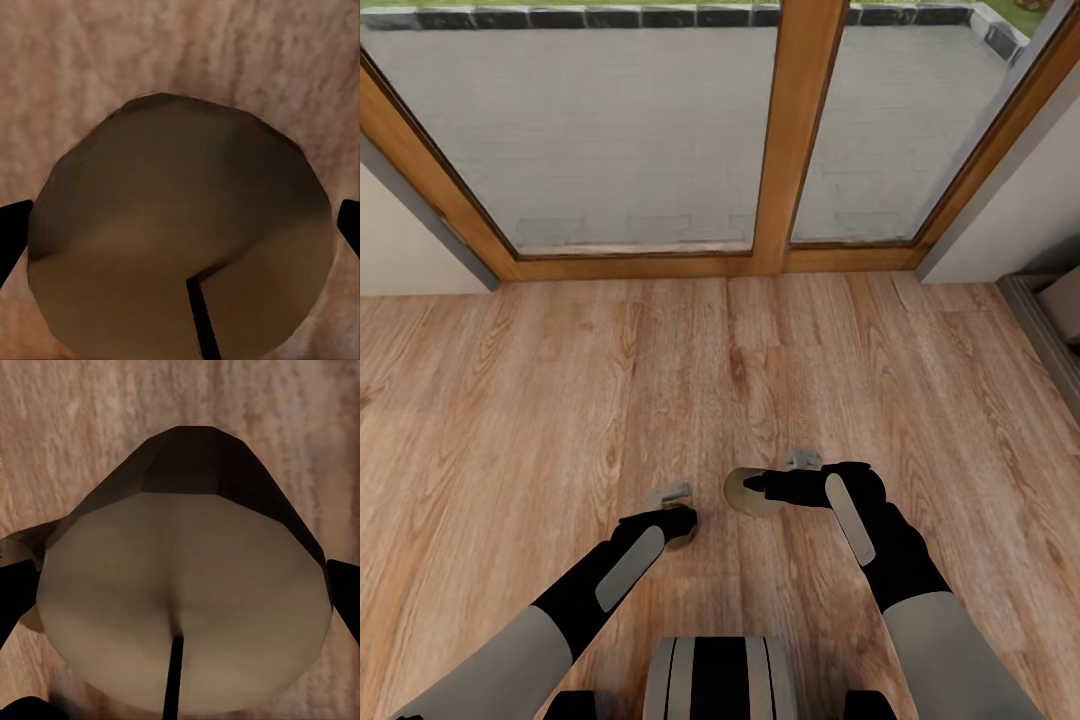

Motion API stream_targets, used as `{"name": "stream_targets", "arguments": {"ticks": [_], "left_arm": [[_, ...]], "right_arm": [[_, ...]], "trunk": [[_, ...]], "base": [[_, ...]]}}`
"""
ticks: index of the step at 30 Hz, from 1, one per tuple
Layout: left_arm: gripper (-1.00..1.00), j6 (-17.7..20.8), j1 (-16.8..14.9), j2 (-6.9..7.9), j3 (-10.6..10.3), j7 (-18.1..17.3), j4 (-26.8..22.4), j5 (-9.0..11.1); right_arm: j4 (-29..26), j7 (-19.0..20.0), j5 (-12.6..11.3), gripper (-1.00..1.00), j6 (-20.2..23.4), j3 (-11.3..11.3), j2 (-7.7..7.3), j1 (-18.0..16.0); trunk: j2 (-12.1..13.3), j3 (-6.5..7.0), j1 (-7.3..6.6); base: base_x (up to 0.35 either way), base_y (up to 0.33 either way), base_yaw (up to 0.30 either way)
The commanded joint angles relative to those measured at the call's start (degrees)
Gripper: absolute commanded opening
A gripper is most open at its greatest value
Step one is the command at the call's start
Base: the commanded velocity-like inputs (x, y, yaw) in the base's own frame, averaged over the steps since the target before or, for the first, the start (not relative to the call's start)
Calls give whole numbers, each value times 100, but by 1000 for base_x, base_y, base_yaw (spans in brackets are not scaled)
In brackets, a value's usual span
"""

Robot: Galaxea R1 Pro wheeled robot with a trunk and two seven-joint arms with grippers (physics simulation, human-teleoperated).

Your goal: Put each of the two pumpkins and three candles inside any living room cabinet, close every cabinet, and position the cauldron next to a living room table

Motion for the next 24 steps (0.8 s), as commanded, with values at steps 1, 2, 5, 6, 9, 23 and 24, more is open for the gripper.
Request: {"name": "stream_targets", "arguments": {"ticks": [1,2,5,6,9,23,24], "left_arm": [[100,-2,2,0,0,-1,-1,4],[100,-2,2,0,0,-1,-3,4],[100,-2,1,0,-1,2,-6,0],[100,-2,-1,0,1,4,-6,-2],[100,-2,1,2,8,31,-3,-4],[-100,-11,-1,-8,238,43,550,-5],[-100,-11,-2,-9,242,28,547,-5]], "right_arm": [[1,1,-5,-100,0,-1,0,0],[2,1,-5,-100,0,-2,0,0],[2,1,-5,-100,0,-2,0,0],[2,1,-5,-100,0,-2,0,0],[-1,1,-5,-100,0,-2,0,0],[-3,6,-5,-100,0,-2,0,0],[-5,7,-5,-100,0,-2,0,0]], "trunk": [[0,0,0],[0,0,0],[0,0,0],[0,0,0],[0,0,0],[0,0,0],[0,0,0]], "base": [[0,0,0],[0,0,0],[0,0,0],[0,0,0],[0,0,0],[0,0,0],[0,0,0]]}}
